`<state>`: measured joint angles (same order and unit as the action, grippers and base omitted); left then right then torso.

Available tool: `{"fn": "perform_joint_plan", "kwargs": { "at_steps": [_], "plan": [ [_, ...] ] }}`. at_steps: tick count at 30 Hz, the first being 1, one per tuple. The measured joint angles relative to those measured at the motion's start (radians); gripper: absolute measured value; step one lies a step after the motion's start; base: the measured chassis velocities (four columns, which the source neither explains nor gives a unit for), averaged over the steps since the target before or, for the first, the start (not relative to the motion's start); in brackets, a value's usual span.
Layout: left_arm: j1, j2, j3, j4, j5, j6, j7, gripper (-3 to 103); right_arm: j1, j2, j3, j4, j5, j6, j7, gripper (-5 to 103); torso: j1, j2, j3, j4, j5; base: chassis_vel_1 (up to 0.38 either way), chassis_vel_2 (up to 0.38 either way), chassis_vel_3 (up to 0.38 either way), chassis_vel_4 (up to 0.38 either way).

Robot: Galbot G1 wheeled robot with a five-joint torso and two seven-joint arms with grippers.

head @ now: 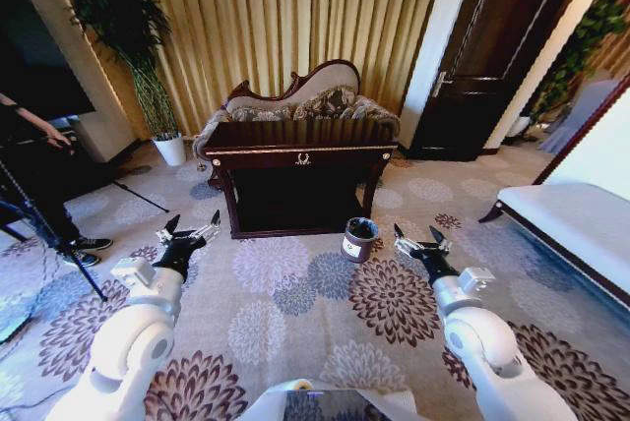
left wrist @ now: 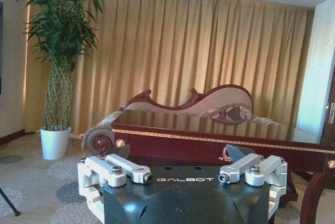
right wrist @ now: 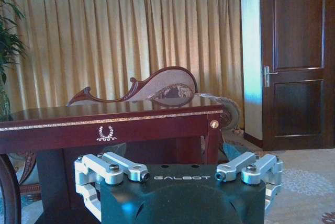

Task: Move to the front of the table and place the trash on the table into the trash bin.

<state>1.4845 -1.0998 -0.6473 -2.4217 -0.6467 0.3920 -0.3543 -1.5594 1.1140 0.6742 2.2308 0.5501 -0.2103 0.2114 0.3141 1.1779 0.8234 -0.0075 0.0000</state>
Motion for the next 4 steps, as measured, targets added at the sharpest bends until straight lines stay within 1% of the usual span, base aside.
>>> {"fn": "perform_joint_plan", "kwargs": {
  "at_steps": [4],
  "plan": [
    [0.0,0.0,0.0,0.0,0.0,0.0,0.0,100,0.0,0.0,0.0,0.0,0.0,0.0,0.0,100,0.0,0.0,0.0,0.0,0.0,0.0,0.0,0.0,0.0]
  ]
}}
